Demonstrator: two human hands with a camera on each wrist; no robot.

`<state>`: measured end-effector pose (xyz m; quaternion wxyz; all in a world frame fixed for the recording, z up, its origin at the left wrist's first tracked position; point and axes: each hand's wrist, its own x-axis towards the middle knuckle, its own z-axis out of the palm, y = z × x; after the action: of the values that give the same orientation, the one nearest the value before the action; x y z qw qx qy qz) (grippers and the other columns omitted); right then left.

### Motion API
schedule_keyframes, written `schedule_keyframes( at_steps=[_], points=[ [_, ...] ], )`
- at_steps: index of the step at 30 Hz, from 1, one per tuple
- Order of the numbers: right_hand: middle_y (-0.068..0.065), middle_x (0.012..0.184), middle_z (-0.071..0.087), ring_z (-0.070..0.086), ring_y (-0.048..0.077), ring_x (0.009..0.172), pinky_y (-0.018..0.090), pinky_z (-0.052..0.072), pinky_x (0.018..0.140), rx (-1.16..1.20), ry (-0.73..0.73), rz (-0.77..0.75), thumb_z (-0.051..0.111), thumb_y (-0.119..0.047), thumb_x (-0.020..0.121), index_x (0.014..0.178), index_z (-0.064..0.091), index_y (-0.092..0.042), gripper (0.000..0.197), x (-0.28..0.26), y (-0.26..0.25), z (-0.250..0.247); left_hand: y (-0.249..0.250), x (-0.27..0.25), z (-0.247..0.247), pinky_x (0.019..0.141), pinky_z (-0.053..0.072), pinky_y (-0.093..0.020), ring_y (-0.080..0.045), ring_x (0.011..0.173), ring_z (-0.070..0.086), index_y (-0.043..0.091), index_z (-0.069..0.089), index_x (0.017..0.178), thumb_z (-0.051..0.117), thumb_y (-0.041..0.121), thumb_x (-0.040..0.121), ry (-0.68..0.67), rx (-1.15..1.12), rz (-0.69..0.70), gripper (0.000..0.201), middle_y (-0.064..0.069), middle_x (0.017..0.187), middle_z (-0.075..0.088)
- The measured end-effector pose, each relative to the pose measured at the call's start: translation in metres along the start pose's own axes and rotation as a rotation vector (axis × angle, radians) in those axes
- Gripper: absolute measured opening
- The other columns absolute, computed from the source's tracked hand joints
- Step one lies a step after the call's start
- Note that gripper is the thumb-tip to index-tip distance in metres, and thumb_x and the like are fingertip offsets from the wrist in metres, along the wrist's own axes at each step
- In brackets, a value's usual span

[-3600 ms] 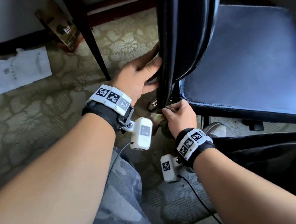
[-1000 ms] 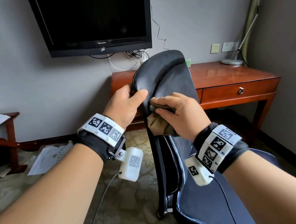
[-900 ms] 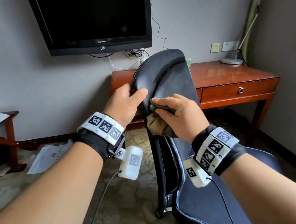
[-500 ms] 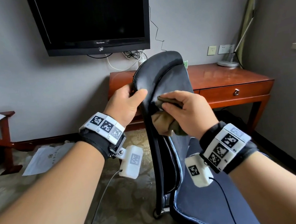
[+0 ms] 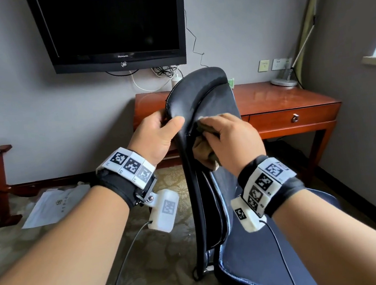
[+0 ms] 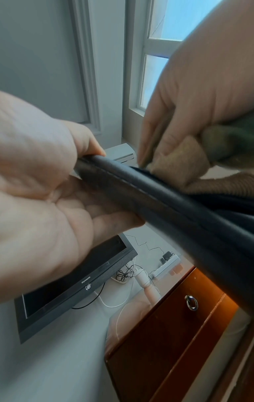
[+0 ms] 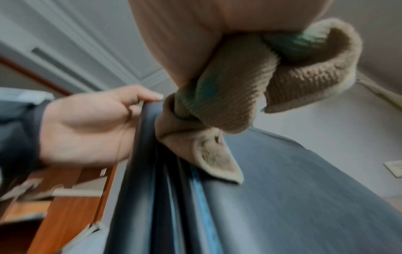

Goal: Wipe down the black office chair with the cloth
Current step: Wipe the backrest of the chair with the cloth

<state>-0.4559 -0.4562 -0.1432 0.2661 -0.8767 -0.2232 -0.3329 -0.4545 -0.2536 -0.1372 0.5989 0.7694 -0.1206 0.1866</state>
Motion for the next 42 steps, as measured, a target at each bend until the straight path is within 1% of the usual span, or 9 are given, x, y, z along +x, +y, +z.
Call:
schedule_keyframes(
  at_steps=[3, 6, 9, 13, 18, 23, 33, 39, 42],
  points=[
    [-0.004, 0.126, 0.069, 0.067, 0.020, 0.111, 0.036, 0.055, 0.094, 0.085, -0.042, -0.022, 0.063, -0.028, 0.096, 0.132, 0.069, -0.029, 0.036, -0.009, 0.003, 0.011, -0.001, -0.001, -0.001, 0.101, 0.056, -0.059, -0.033, 0.110, 0.073, 0.043, 0.076, 0.093, 0.068, 0.060, 0.075, 0.008, -0.028, -0.021, 0.026, -0.005, 0.110, 0.079],
    [-0.010, 0.148, 0.053, 0.050, 0.005, 0.134, 0.024, 0.039, 0.113, 0.214, -0.157, -0.001, 0.066, -0.047, 0.096, 0.149, 0.052, -0.027, 0.059, -0.020, 0.011, 0.011, -0.004, 0.001, 0.001, 0.100, 0.055, -0.062, -0.035, 0.110, 0.073, 0.041, 0.076, 0.099, 0.070, 0.057, 0.079, 0.024, -0.030, -0.006, 0.026, -0.006, 0.110, 0.079],
    [-0.009, 0.148, 0.049, 0.046, 0.002, 0.135, 0.018, 0.033, 0.111, 0.193, -0.220, -0.030, 0.075, -0.058, 0.083, 0.155, 0.042, -0.027, 0.086, -0.026, 0.015, 0.011, -0.006, 0.003, 0.003, 0.101, 0.053, -0.065, -0.040, 0.113, 0.071, 0.038, 0.077, 0.101, 0.072, 0.052, 0.081, 0.054, -0.048, 0.015, 0.025, -0.007, 0.109, 0.079],
    [-0.004, 0.120, 0.067, 0.062, 0.012, 0.112, 0.018, 0.043, 0.098, 0.184, -0.087, -0.007, 0.079, -0.036, 0.088, 0.137, 0.065, -0.027, 0.052, -0.020, 0.017, 0.010, -0.002, 0.001, 0.001, 0.100, 0.056, -0.059, -0.034, 0.110, 0.074, 0.044, 0.076, 0.094, 0.068, 0.059, 0.077, -0.002, -0.031, -0.016, 0.024, -0.008, 0.111, 0.078],
    [-0.010, 0.097, 0.075, 0.069, 0.004, 0.093, 0.032, 0.055, 0.091, 0.476, 0.010, 0.138, 0.072, -0.019, 0.094, 0.107, 0.076, -0.025, 0.015, -0.013, 0.008, -0.003, -0.008, 0.005, 0.001, 0.101, 0.054, -0.061, -0.036, 0.111, 0.073, 0.035, 0.076, 0.103, 0.073, 0.055, 0.080, 0.058, -0.029, 0.010, 0.031, -0.003, 0.109, 0.079],
    [-0.008, 0.096, 0.073, 0.068, 0.008, 0.094, 0.032, 0.053, 0.091, 0.479, -0.039, 0.031, 0.068, -0.017, 0.095, 0.104, 0.078, -0.024, 0.015, -0.002, -0.008, -0.004, -0.009, 0.008, 0.001, 0.104, 0.052, -0.059, -0.033, 0.112, 0.072, 0.046, 0.076, 0.101, 0.070, 0.056, 0.081, 0.082, 0.013, 0.052, 0.023, 0.004, 0.107, 0.080],
    [-0.010, 0.094, 0.069, 0.068, 0.016, 0.094, 0.034, 0.054, 0.086, 0.201, -0.149, 0.036, 0.069, -0.027, 0.092, 0.106, 0.077, -0.030, 0.016, -0.030, 0.015, 0.010, 0.000, -0.001, 0.001, 0.099, 0.057, -0.057, -0.030, 0.108, 0.075, 0.027, 0.075, 0.102, 0.070, 0.057, 0.075, 0.004, -0.065, -0.031, 0.041, -0.005, 0.109, 0.079],
    [-0.017, 0.092, 0.070, 0.065, 0.002, 0.092, 0.006, 0.043, 0.078, 0.428, 0.254, 0.344, 0.066, -0.023, 0.097, 0.101, 0.070, -0.024, 0.006, -0.010, 0.022, -0.014, 0.000, -0.002, 0.002, 0.100, 0.057, -0.057, -0.029, 0.109, 0.075, 0.038, 0.077, 0.100, 0.070, 0.056, 0.079, 0.007, -0.048, -0.018, 0.029, -0.003, 0.110, 0.080],
    [-0.015, 0.099, 0.069, 0.065, 0.008, 0.099, 0.015, 0.044, 0.084, 0.412, 0.268, 0.382, 0.067, -0.026, 0.097, 0.107, 0.068, -0.024, 0.010, 0.002, 0.015, -0.005, 0.002, -0.002, 0.002, 0.100, 0.057, -0.057, -0.029, 0.108, 0.075, 0.043, 0.077, 0.096, 0.069, 0.058, 0.078, 0.006, -0.042, -0.021, 0.025, -0.002, 0.109, 0.080]
  ],
)
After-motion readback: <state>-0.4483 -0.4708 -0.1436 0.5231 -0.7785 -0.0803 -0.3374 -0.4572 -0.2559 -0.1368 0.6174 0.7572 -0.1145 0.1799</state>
